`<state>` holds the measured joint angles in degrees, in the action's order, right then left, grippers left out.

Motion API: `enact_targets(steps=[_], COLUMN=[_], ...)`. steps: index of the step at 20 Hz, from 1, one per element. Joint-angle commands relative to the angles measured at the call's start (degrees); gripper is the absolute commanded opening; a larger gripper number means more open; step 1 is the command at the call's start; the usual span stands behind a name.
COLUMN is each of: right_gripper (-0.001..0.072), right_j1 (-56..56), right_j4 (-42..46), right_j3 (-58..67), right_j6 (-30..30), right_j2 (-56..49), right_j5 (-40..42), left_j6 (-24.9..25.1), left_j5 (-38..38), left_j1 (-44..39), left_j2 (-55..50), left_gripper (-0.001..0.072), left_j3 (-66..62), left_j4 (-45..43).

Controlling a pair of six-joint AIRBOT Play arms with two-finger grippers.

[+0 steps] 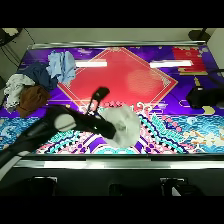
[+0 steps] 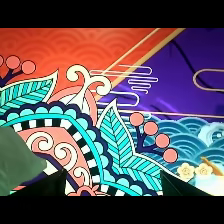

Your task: Fold the shirts.

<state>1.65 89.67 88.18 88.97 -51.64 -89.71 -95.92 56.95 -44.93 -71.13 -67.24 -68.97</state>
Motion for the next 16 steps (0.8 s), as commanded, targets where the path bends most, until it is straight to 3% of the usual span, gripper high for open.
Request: enact_targets(steps=[1, 2, 5, 8, 10, 12, 14, 16], right_gripper=[0.0677, 0.0677, 0.0678, 0.0678, 0.0677, 0.0677, 0.0677, 0.0677], right_j1=[0.02, 0.02, 0.02, 0.02, 0.02, 0.02, 0.02, 0.02], right_j4=[0.24, 0.2, -0.48, -4.7, -8.24, -9.97, -10.21, -10.19], right_j3=[-0.07, -0.07, -0.07, -0.37, -3.23, -8.5, -14.29, -18.99], right_j6=[2.8, 2.8, 2.78, 2.69, 1.64, 1.66, 1.68, 1.66], right_j2=[-2.71, -4.46, -10.21, -15.98, -18.36, -19.45, -19.76, -19.76], right_j5=[-2.82, -2.78, -2.8, -3.1, -2.25, -0.76, 1.22, 1.95], left_j6=[-5.29, -5.38, -1.95, 2.36, 2.54, 2.54, 3.1, 3.5], left_j5=[-3.91, -3.85, 4.28, 15.54, 18.16, 18.36, 14.21, 9.44], left_j1=[-3.26, -2.75, 1.6, 9.31, 15.69, 22.53, 27.28, 29.73], left_j2=[-5.33, -6.21, -5.11, -1.55, 0.57, 0.48, -0.42, -2.54], left_gripper=[0.0379, 0.072, 0.072, 0.072, 0.0719, 0.0715, 0.0604, 0.0604], left_j3=[5.51, 4.35, -2.56, -8.92, -8.48, -5.38, 0.87, 7.67], left_j4=[1.09, 2.25, 0.66, -8.17, -13.68, -12.92, -8.85, -2.08])
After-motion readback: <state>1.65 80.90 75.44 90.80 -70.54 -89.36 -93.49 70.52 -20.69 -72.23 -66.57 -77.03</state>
